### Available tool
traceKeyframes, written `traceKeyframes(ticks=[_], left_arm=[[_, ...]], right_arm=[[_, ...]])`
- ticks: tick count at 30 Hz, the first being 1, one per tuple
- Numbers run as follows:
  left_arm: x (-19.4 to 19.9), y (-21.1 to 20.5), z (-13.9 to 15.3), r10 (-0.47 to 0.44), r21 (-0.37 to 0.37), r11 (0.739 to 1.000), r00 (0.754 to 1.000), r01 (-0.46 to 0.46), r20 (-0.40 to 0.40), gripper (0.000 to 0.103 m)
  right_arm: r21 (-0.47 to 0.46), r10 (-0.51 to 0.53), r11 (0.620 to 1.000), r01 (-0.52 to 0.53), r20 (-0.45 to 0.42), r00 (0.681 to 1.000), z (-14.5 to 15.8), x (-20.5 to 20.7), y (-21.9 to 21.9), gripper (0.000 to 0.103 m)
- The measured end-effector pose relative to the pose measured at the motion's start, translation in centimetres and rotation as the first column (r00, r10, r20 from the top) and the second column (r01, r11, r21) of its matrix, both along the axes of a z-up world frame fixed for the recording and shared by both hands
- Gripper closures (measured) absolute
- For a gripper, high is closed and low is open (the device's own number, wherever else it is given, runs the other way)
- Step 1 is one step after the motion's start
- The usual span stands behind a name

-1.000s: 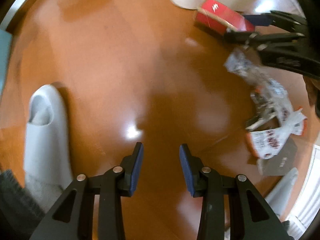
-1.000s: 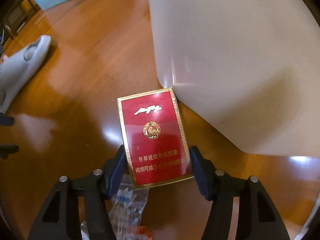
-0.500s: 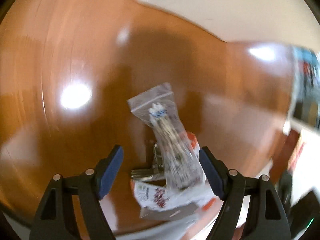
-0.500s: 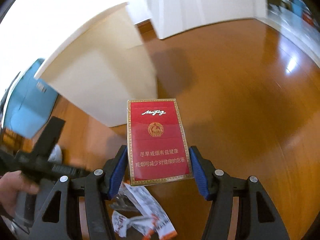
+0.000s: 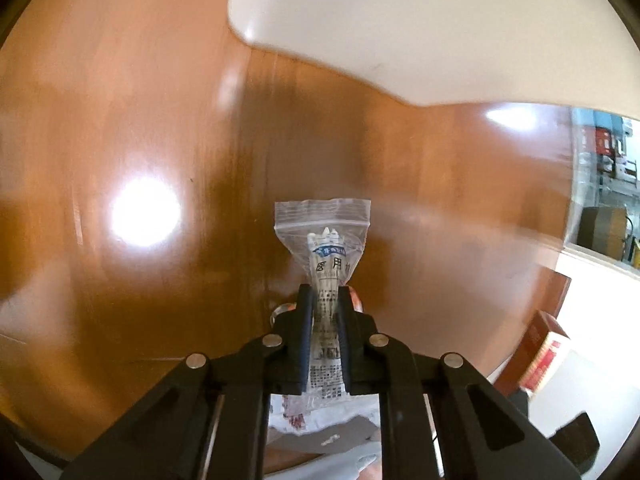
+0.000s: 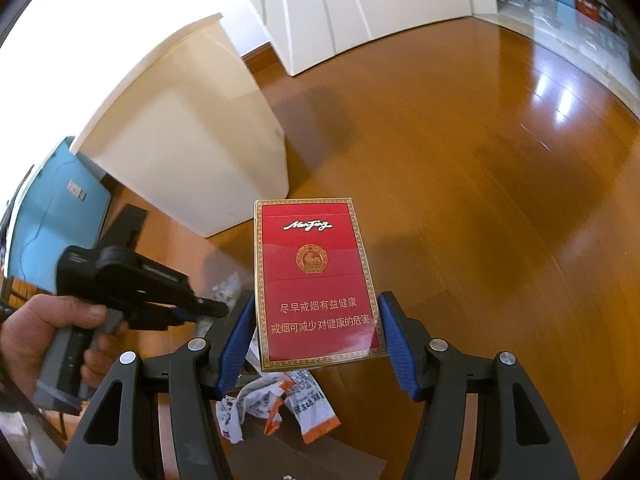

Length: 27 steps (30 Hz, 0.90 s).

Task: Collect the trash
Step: 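Grasp the clear zip bag with the left gripper while the right gripper holds the red pack, then release the zip bag into the beige bin with the left gripper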

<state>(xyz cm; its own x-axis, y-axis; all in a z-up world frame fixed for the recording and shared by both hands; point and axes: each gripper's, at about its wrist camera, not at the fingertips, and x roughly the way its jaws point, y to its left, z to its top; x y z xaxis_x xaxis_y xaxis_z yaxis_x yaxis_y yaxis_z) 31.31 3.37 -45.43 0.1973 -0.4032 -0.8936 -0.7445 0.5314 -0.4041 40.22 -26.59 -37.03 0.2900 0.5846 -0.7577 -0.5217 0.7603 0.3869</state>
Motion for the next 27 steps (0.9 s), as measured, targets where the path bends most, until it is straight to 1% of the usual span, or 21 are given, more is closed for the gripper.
traceKeyframes(ticks=[2,4,5,6,8,9,11,13,14,15,16,17,18,19,20,22,23,24,25,26,27], left_arm=[[-0.2,-0.2,2.2,-0.039,0.021,0.999,0.998,0.039,0.038,0.092],[-0.5,-1.0,5.1,-0.109,0.033,0.994,0.991,0.107,0.076,0.092],[-0.6,-1.8,6.3,-0.151,0.048,0.988,0.984,0.147,0.096,0.092],[-0.1,-2.7,8.9,-0.216,0.083,0.975,0.968,0.207,0.127,0.092],[-0.2,-4.4,12.8,-0.317,0.137,0.946,0.927,0.294,0.198,0.092],[0.1,-5.4,15.4,-0.356,0.169,0.932,0.901,0.322,0.248,0.092],[2.9,-5.8,20.0,-0.405,0.239,0.910,0.852,0.340,0.332,0.092],[5.1,-4.3,25.7,-0.447,0.358,0.881,0.791,0.310,0.417,0.092],[6.0,-3.8,28.2,-0.472,0.428,0.858,0.764,0.284,0.440,0.092],[7.2,-2.8,30.3,-0.503,0.505,0.824,0.740,0.255,0.447,0.092],[8.4,-2.0,31.5,-0.539,0.584,0.778,0.724,0.231,0.431,0.092],[9.3,-1.3,31.7,-0.560,0.638,0.739,0.724,0.217,0.403,0.092],[10.6,0.1,31.1,-0.570,0.669,0.709,0.739,0.223,0.359,0.092],[11.9,1.2,30.2,-0.569,0.671,0.701,0.757,0.241,0.322,0.092],[13.5,2.2,28.3,-0.566,0.667,0.694,0.779,0.272,0.270,0.092],[15.1,3.4,25.2,-0.567,0.664,0.681,0.796,0.309,0.211,0.092],[15.5,4.0,24.4,-0.562,0.653,0.686,0.803,0.320,0.198,0.092],[15.0,4.9,23.3,-0.546,0.631,0.706,0.815,0.322,0.194,0.092],[15.4,4.2,22.7,-0.529,0.619,0.720,0.826,0.314,0.196,0.092],[15.7,4.1,22.4,-0.520,0.614,0.727,0.830,0.307,0.200,0.092],[15.6,3.9,22.4,-0.523,0.623,0.720,0.829,0.304,0.200,0.092]], right_arm=[[0.008,-0.015,1.000,0.015,0.000,1.000,0.1,0.0,-0.4,0.040],[0.011,-0.032,0.999,0.032,0.004,0.999,0.1,0.0,-0.5,0.040],[0.014,-0.037,0.999,0.037,0.004,0.999,0.0,0.3,-0.6,0.040],[0.018,-0.046,0.999,0.046,0.007,0.999,0.2,0.2,-0.8,0.040],[0.022,-0.058,0.998,0.058,0.013,0.998,0.2,0.2,-1.1,0.040],[0.024,-0.064,0.998,0.063,0.017,0.998,0.4,0.2,-1.2,0.040],[0.030,-0.082,0.996,0.081,0.024,0.996,0.7,0.0,-1.4,0.040],[0.040,-0.095,0.995,0.094,0.022,0.995,0.7,0.1,-1.3,0.040],[0.043,-0.103,0.994,0.102,0.021,0.994,0.8,0.0,-1.5,0.040],[0.043,-0.107,0.993,0.106,0.021,0.994,0.8,-0.1,-1.6,0.040],[0.045,-0.111,0.993,0.110,0.021,0.994,0.8,-0.2,-1.7,0.040],[0.052,-0.114,0.992,0.113,0.018,0.993,0.8,-0.3,-1.8,0.040],[0.058,-0.116,0.992,0.115,0.013,0.993,0.8,-0.3,-1.9,0.040],[0.064,-0.117,0.991,0.116,0.007,0.993,0.7,-0.3,-1.9,0.040],[0.064,-0.116,0.991,0.115,0.004,0.993,0.7,-0.2,-1.9,0.040],[0.059,-0.114,0.992,0.114,0.001,0.993,0.5,-0.2,-1.7,0.040],[0.059,-0.111,0.992,0.111,0.001,0.994,0.5,-0.3,-1.8,0.040],[0.055,-0.109,0.993,0.109,0.003,0.994,0.4,-0.3,-1.7,0.040],[0.050,-0.107,0.993,0.107,0.002,0.994,0.3,0.0,-1.3,0.040],[0.046,-0.106,0.993,0.106,-0.001,0.994,0.2,0.0,-1.4,0.040],[0.042,-0.107,0.993,0.107,-0.003,0.994,0.1,0.0,-1.4,0.040]])
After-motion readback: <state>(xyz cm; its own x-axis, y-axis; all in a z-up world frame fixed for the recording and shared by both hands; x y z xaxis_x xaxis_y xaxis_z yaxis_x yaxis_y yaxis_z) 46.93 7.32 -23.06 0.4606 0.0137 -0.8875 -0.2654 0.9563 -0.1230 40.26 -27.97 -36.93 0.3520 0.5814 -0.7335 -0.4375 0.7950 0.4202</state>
